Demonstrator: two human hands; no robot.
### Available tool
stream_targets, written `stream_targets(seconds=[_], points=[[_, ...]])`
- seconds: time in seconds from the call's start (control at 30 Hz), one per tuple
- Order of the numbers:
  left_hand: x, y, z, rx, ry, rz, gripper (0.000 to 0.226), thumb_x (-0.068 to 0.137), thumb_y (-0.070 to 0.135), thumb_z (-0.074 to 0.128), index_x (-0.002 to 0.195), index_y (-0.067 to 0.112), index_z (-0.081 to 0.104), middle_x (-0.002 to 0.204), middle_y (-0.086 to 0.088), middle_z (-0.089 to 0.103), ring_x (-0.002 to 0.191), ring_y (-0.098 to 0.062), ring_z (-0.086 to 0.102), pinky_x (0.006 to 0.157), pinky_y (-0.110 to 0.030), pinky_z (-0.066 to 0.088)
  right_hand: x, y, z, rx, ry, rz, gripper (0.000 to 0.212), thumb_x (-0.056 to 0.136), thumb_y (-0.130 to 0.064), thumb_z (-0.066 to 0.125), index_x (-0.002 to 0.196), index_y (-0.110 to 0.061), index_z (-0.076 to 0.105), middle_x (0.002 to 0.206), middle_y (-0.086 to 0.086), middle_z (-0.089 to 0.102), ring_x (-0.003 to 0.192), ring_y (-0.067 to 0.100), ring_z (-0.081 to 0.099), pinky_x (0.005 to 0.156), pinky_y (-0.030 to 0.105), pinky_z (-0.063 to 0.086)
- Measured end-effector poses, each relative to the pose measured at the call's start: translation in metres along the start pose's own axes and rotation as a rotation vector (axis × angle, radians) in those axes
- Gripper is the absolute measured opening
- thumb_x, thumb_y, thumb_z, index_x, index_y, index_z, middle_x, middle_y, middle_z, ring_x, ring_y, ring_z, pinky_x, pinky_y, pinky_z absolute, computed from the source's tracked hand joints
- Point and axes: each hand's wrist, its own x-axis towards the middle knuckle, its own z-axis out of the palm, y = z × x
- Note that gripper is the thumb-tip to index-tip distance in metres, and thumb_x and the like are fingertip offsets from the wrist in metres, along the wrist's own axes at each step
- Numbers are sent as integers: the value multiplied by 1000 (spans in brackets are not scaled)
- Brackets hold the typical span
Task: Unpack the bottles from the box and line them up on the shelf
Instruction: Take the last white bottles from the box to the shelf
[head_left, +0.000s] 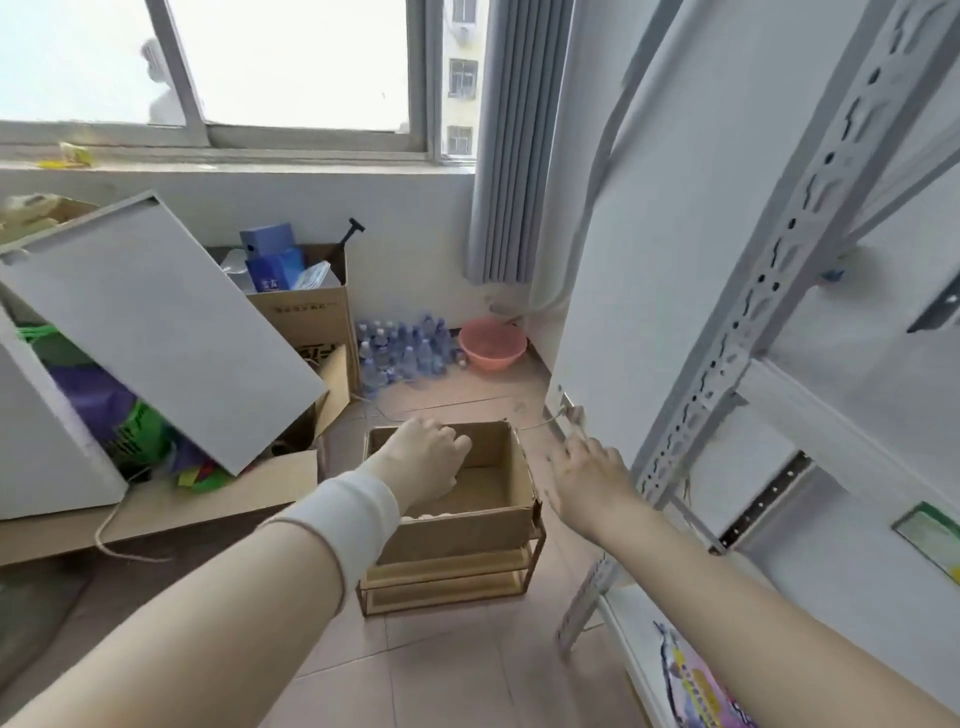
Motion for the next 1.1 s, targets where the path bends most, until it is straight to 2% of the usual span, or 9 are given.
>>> stream_targets(seconds=[0.23,0.47,0.67,0.83,0.97,1.1], points=[[81,-50,90,-215,-186,-67,38,97,33,44,129,11,43,126,-8,55,116,-25,52,90,-34,43,136,-15,48,-3,-196,-123,40,96,-32,40,129,-9,41,131,13,46,122,29,43,101,39,34],[160,-86,199,-503,-350,-170,36,96,31,45,126,12,46,124,-9,58,114,-27,54,90,-35,44,248,-48,125,40,-396,-185,40,96,-32,41,129,-10,41,130,11,45,121,30,43,99,39,37],[218,-85,301,-814,-589,-242,37,95,31,44,127,13,45,126,-9,56,113,-28,54,89,-37,45,316,-76,210,221,-631,-53,44,96,-36,41,133,-12,40,133,9,46,124,28,42,99,37,37],[250,-63,384,-889,-809,-225,47,94,34,45,135,11,39,132,-10,52,118,-28,52,93,-37,45,347,-94,279,389,-860,60,44,94,-33,45,132,-10,40,134,9,45,125,28,42,102,35,37],[283,-40,451,-933,-809,-230,48,94,35,47,134,10,38,135,-11,48,124,-28,45,100,-35,38,375,-110,353,521,-1005,178,50,92,-37,51,133,-9,40,135,10,45,127,28,43,103,33,35],[309,-13,505,-937,-776,-228,49,93,38,49,134,13,38,130,-10,49,121,-28,44,99,-34,34,396,-125,421,598,-1086,295,53,90,-35,56,132,-6,40,133,14,46,125,30,45,101,34,36]])
